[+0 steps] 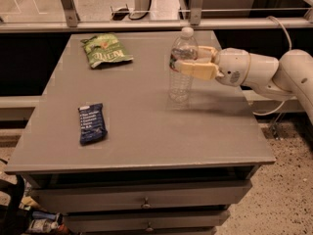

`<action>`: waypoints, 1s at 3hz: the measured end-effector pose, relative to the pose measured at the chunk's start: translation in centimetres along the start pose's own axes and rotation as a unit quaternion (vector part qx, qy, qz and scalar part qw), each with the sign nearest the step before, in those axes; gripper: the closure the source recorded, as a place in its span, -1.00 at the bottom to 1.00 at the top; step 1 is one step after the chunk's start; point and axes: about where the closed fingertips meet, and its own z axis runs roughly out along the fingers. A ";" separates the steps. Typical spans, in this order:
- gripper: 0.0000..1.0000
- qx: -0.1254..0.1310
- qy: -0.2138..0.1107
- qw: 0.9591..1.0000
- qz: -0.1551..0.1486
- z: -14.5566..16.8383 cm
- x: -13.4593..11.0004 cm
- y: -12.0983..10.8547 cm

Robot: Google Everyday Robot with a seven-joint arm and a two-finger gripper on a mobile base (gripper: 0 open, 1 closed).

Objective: Place water bottle upright

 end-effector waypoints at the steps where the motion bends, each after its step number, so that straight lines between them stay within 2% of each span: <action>1: 0.51 0.000 0.000 1.000 0.000 0.0 -0.1 0.0; 3: -0.42 0.000 0.000 1.000 0.000 0.0 -0.2 0.0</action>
Offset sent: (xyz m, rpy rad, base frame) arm 0.0000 0.0000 0.0009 0.0000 0.0000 0.0000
